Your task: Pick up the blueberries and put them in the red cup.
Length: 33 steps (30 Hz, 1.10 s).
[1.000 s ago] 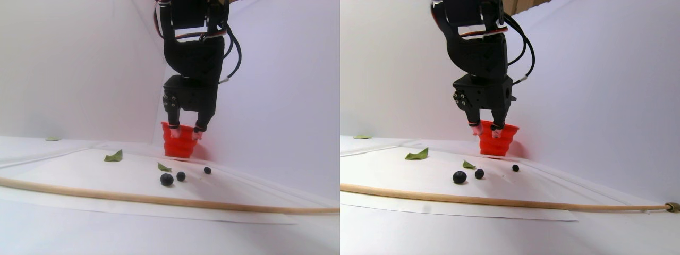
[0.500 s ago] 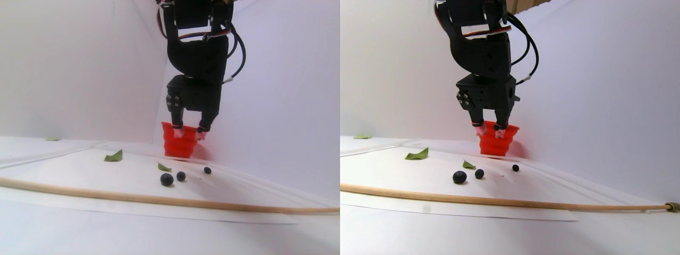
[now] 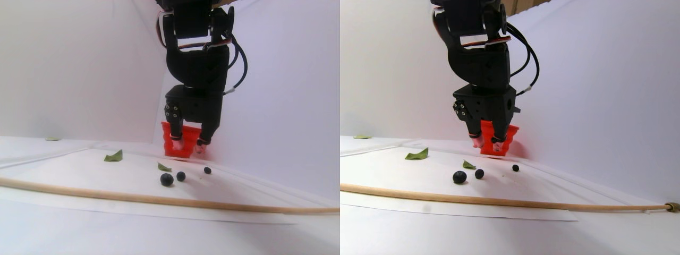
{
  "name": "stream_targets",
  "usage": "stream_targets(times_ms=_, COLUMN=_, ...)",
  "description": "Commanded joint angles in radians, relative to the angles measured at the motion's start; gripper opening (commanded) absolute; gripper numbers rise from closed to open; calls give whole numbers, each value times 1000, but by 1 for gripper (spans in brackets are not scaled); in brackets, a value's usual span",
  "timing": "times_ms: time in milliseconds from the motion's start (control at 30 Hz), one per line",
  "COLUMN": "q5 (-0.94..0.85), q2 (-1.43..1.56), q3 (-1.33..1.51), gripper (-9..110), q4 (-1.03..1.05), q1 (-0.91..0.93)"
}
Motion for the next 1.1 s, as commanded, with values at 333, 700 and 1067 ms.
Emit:
stream_targets(times_ms=333, q5=18, q2=-48, q3=-69, gripper=20, q4=-2, q1=2)
stream_targets(times_ms=700, q5=44, q2=-104, q3=-133, gripper=21, q4=-2, q1=-12)
stream_targets(times_ms=1067, q5=64, q2=-138, q3=-158, gripper=21, q4=-2, q1=-37)
